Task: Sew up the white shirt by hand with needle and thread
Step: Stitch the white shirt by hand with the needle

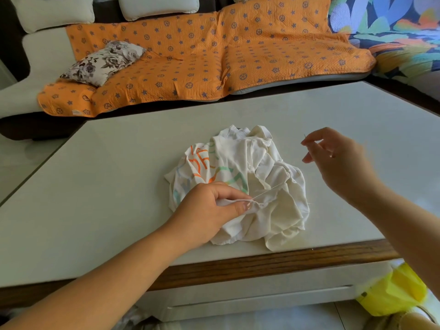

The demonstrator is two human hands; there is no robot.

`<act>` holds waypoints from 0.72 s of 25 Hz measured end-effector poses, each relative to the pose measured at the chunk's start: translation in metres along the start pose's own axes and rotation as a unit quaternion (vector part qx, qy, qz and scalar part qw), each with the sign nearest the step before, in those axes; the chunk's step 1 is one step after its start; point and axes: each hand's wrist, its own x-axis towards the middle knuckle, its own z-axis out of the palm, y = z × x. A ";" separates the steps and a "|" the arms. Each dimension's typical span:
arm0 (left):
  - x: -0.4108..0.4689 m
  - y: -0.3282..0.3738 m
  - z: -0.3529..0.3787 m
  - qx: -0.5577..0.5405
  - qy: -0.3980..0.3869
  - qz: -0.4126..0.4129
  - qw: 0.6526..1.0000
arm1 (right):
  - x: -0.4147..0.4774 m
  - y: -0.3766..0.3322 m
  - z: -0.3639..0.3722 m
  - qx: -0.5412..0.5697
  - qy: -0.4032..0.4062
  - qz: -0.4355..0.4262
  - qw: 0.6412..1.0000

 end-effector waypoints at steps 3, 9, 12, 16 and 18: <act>0.000 0.000 0.000 -0.003 0.001 0.003 1.000 | -0.019 -0.023 0.004 0.025 -0.080 -0.003 0.996; 0.000 0.003 0.000 0.003 0.018 0.004 1.000 | -0.057 -0.039 0.017 0.119 -0.232 0.031 0.965; -0.001 0.003 -0.003 0.027 0.023 0.012 0.999 | -0.055 -0.032 0.019 0.144 -0.215 0.043 0.965; -0.002 0.004 -0.006 0.037 0.034 0.028 0.998 | -0.056 -0.031 0.019 0.127 -0.224 0.026 0.966; -0.002 0.006 -0.005 0.047 0.040 0.037 0.997 | -0.056 -0.031 0.019 0.109 -0.230 0.017 0.967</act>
